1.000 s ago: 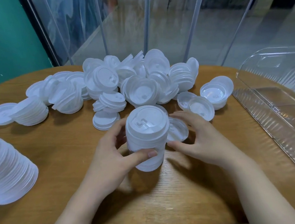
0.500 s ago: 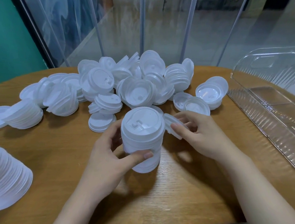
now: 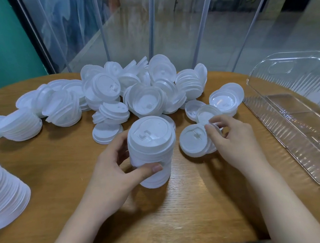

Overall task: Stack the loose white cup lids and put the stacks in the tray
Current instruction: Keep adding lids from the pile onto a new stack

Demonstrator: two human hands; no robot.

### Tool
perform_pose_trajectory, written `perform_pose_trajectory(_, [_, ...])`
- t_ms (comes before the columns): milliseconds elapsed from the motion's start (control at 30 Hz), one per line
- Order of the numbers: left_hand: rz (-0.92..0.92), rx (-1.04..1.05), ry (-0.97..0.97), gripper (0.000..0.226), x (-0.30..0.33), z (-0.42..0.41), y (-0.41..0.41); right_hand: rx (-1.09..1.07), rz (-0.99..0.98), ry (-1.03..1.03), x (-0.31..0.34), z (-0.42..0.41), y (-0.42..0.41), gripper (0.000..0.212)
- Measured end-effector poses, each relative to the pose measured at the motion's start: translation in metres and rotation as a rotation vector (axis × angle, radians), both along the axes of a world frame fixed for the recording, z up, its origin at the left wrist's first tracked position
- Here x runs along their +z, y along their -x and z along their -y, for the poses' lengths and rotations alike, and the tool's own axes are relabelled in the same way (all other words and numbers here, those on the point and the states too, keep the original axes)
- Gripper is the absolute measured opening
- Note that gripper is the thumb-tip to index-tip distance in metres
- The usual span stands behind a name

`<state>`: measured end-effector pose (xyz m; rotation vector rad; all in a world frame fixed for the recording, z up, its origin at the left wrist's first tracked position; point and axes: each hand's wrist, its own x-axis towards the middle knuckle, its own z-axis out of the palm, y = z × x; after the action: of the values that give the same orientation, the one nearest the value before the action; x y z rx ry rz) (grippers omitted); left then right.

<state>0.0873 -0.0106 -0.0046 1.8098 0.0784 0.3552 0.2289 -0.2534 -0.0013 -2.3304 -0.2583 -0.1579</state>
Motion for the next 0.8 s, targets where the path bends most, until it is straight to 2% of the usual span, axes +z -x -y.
perform_pose_trajectory(200, [0.001,-0.003,0.006,0.078,0.000,0.000,0.001,0.042,0.049,0.076,0.001,0.003,0.003,0.029])
perform_pose_trajectory(400, [0.003,0.002,0.004,0.078,-0.001,-0.001,0.000,0.308,0.070,0.133,0.006,-0.001,0.013,0.060])
perform_pose_trajectory(600, [0.008,0.000,0.007,0.077,-0.001,0.000,0.000,0.504,0.083,0.309,0.006,-0.012,0.019,0.085])
perform_pose_trajectory(700, [0.009,0.000,0.002,0.077,0.000,-0.001,0.000,0.525,0.069,0.389,0.001,-0.017,0.019,0.086])
perform_pose_trajectory(800, [0.011,0.001,0.007,0.077,0.000,-0.001,0.000,0.521,0.053,0.379,-0.001,-0.019,0.017,0.082])
